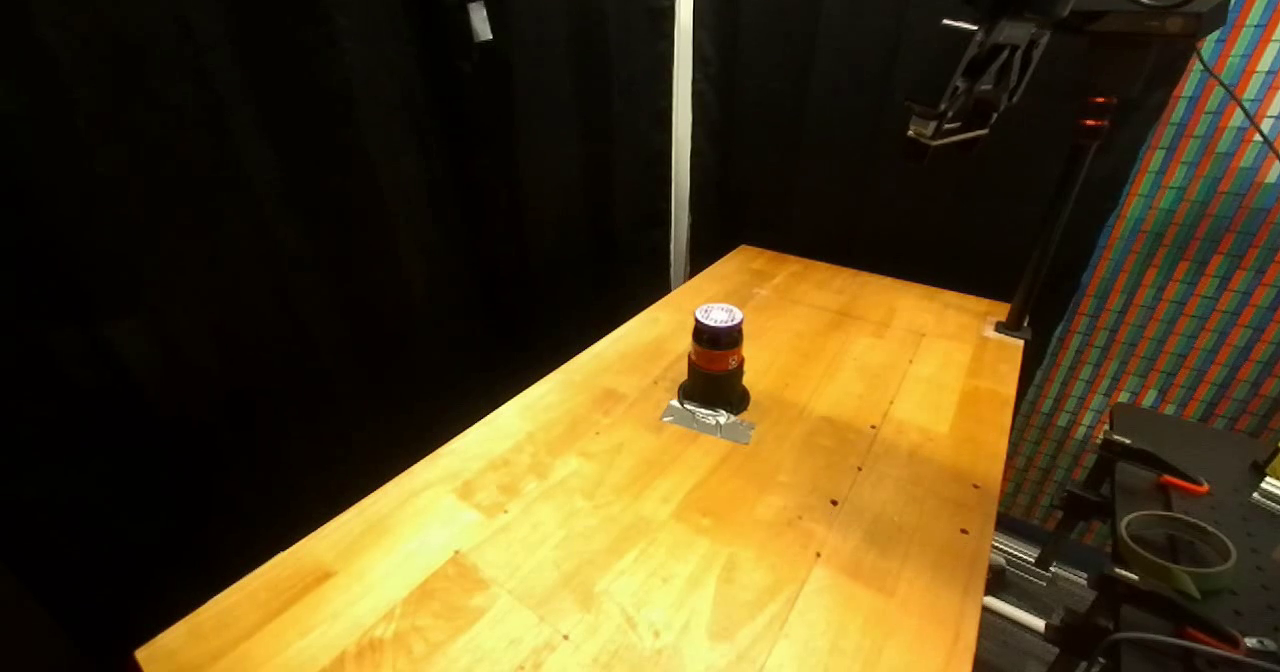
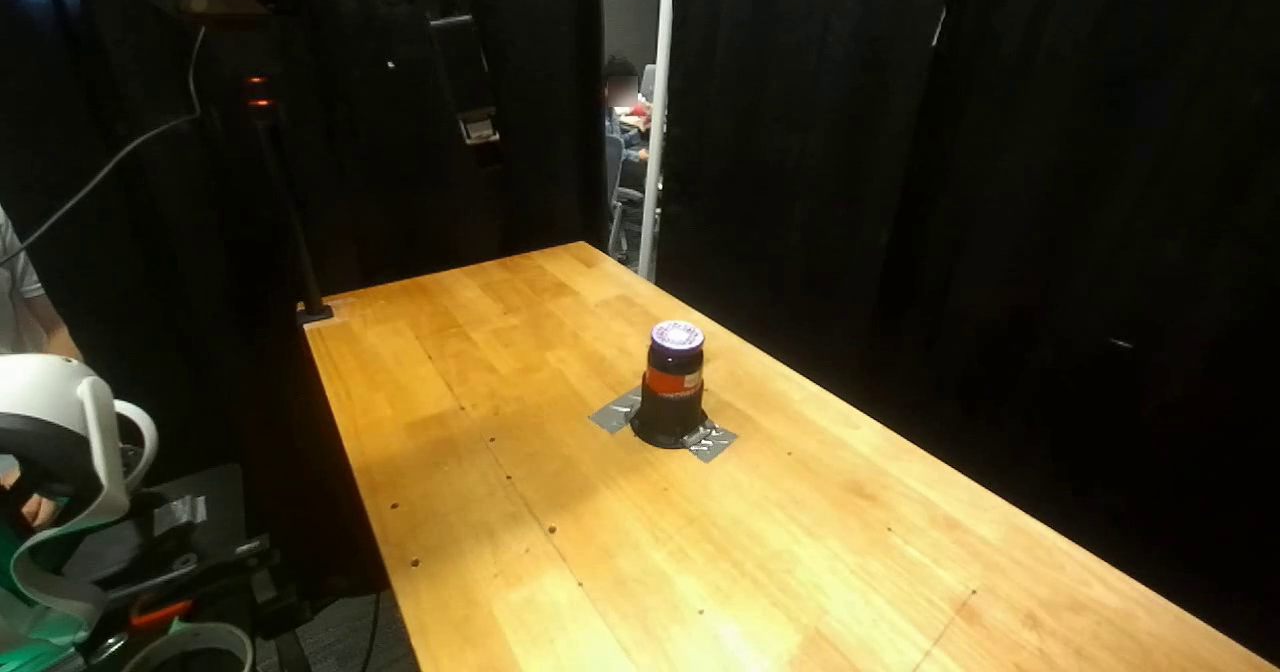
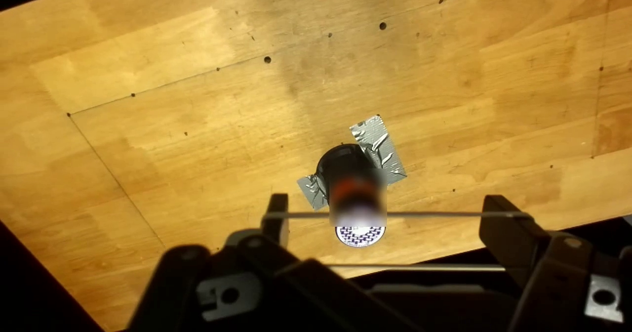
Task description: Put the band over the brown cup
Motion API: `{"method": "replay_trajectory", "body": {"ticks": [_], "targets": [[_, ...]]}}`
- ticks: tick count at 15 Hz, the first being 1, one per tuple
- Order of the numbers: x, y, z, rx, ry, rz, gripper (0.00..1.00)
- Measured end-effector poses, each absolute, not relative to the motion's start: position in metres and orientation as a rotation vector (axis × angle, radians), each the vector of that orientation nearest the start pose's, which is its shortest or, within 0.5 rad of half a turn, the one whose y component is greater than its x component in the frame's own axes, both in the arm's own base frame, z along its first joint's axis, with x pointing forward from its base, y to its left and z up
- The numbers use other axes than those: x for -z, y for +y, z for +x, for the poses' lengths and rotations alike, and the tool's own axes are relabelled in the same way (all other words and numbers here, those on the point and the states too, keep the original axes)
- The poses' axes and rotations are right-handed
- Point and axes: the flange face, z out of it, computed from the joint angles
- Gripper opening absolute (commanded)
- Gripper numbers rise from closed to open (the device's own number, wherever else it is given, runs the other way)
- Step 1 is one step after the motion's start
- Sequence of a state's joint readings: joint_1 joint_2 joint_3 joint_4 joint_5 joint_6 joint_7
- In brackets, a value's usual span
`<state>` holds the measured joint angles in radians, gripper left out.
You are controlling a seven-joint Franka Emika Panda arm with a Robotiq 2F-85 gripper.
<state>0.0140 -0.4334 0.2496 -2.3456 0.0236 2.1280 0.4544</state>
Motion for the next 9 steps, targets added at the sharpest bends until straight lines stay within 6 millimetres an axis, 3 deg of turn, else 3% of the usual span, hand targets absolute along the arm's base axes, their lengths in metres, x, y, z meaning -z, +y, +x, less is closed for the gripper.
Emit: {"method": "replay_trajectory", "body": {"ticks": [2, 5, 9], "targets": [[-0.509, 0.146, 0.445, 0.359, 0.32, -3.16, 1.0], [-0.489, 0.171, 0.489, 0.339, 0.246, -3.232, 1.0], [-0.447, 0.17, 0.564, 0.345, 0.209, -3.273, 1.0]]}}
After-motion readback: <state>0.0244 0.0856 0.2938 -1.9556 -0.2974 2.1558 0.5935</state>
